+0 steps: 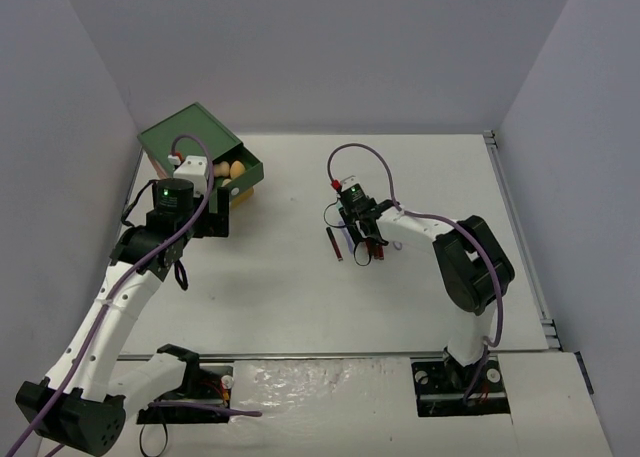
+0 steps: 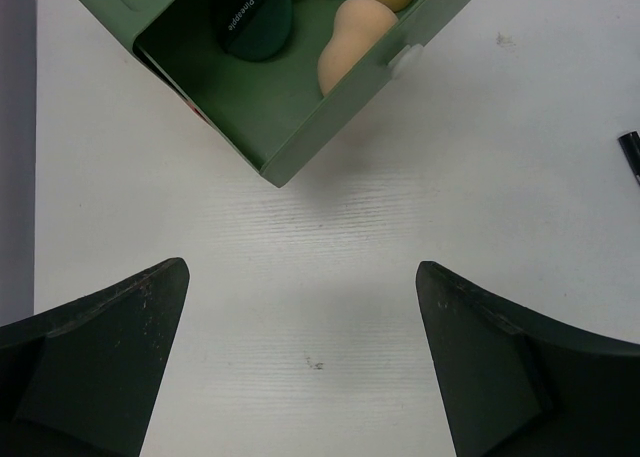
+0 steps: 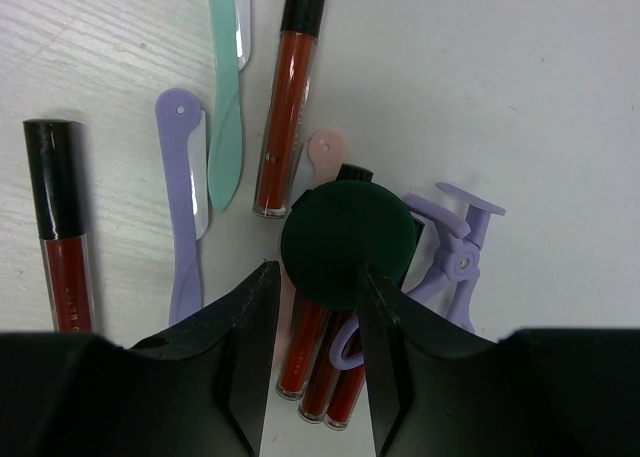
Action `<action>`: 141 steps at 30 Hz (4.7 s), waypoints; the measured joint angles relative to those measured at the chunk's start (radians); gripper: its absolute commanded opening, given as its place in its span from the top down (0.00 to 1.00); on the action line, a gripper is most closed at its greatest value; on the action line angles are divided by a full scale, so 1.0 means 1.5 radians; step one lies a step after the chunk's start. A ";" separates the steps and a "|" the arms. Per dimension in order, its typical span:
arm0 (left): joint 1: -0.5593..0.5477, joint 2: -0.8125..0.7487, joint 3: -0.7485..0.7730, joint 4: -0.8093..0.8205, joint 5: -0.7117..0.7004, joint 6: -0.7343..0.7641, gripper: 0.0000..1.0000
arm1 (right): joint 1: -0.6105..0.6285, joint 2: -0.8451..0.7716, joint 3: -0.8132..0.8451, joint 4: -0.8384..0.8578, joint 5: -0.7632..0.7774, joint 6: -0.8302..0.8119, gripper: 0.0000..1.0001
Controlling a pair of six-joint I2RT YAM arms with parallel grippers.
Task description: Organize the makeup
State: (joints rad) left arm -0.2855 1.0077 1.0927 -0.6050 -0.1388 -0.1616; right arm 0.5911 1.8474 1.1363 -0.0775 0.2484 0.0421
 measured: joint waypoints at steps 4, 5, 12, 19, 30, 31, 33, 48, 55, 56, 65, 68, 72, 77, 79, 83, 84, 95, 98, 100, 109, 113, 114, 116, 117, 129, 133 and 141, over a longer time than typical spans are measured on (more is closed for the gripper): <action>0.000 0.000 0.000 0.002 0.003 0.000 0.03 | 0.004 0.007 0.001 -0.002 0.007 -0.005 0.66; 0.000 0.000 0.000 0.002 0.003 0.000 0.04 | 0.004 0.008 0.001 -0.002 0.008 -0.007 0.66; 0.000 0.000 0.000 0.003 0.006 0.000 0.03 | 0.009 0.012 0.012 -0.007 0.015 -0.012 0.74; 0.000 0.002 0.000 0.003 0.007 0.000 0.04 | 0.009 0.023 0.016 -0.006 0.031 -0.013 0.89; 0.000 0.003 0.000 0.003 0.008 0.000 0.04 | 0.014 0.023 0.016 -0.006 0.044 -0.016 1.00; 0.000 0.003 0.000 0.003 0.008 0.000 0.03 | 0.015 0.022 0.016 -0.006 0.044 -0.016 1.00; 0.000 0.003 0.000 0.004 0.011 0.000 0.03 | 0.019 0.021 0.016 -0.007 0.044 -0.017 1.00; 0.000 0.069 0.118 -0.020 0.210 -0.113 0.04 | 0.097 -0.280 0.011 0.037 -0.078 -0.105 1.00; -0.012 0.113 0.138 0.037 0.375 -0.251 0.04 | 0.142 -0.375 -0.001 0.100 -0.194 -0.150 1.00; -0.020 0.121 0.141 0.042 0.386 -0.264 0.04 | 0.148 -0.378 -0.003 0.107 -0.204 -0.154 1.00; -0.098 0.178 0.178 0.088 0.431 -0.341 0.11 | 0.177 -0.384 -0.026 0.129 -0.249 -0.172 1.00; -0.109 0.183 0.178 0.097 0.432 -0.354 0.20 | 0.178 -0.387 -0.031 0.130 -0.251 -0.172 1.00; -0.122 0.193 0.178 0.102 0.431 -0.365 0.34 | 0.178 -0.390 -0.033 0.130 -0.252 -0.174 1.00; -0.138 0.212 0.178 0.104 0.431 -0.375 0.46 | 0.179 -0.391 -0.035 0.136 -0.252 -0.174 1.00; -0.144 0.221 0.178 0.105 0.431 -0.378 0.54 | 0.179 -0.391 -0.038 0.141 -0.252 -0.174 1.00; -0.152 0.234 0.178 0.109 0.428 -0.386 0.72 | 0.179 -0.391 -0.045 0.142 -0.252 -0.175 1.00; -0.154 0.236 0.178 0.111 0.427 -0.386 0.82 | 0.179 -0.391 -0.045 0.142 -0.252 -0.176 1.00; -0.163 0.233 0.175 0.153 0.421 -0.394 1.00 | 0.179 -0.391 -0.046 0.147 -0.251 -0.175 0.50; -0.163 0.222 0.174 0.156 0.403 -0.383 1.00 | 0.179 -0.391 -0.046 0.147 -0.241 -0.168 0.28; -0.163 0.214 0.174 0.148 0.381 -0.360 1.00 | 0.179 -0.394 -0.046 0.146 -0.231 -0.165 0.19; -0.139 0.219 0.275 0.010 0.118 -0.181 1.00 | 0.178 -0.467 -0.073 0.138 -0.136 -0.131 0.00; -0.117 0.250 0.316 -0.026 -0.011 -0.090 1.00 | 0.177 -0.497 -0.097 0.132 -0.089 -0.117 0.00; -0.111 0.260 0.322 -0.034 -0.038 -0.071 1.00 | 0.176 -0.501 -0.102 0.130 -0.079 -0.114 0.00; -0.101 0.283 0.329 -0.044 -0.082 -0.040 1.00 | 0.173 -0.505 -0.112 0.124 -0.065 -0.109 0.00; -0.096 0.296 0.332 -0.050 -0.100 -0.024 1.00 | 0.173 -0.505 -0.116 0.123 -0.059 -0.107 0.00; -0.056 0.419 0.357 -0.075 -0.228 0.076 0.84 | 0.161 -0.518 -0.140 0.109 -0.026 -0.097 0.00; -0.053 0.425 0.359 -0.080 -0.251 0.084 0.67 | 0.159 -0.522 -0.142 0.109 -0.023 -0.097 0.00; -0.053 0.425 0.386 -0.086 -0.260 0.091 0.51 | 0.156 -0.522 -0.142 0.109 -0.022 -0.097 0.00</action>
State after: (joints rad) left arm -0.3653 1.6455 1.6720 -0.7344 -0.5286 -0.0255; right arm 0.8249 1.0645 0.9234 0.0856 0.2151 -0.1040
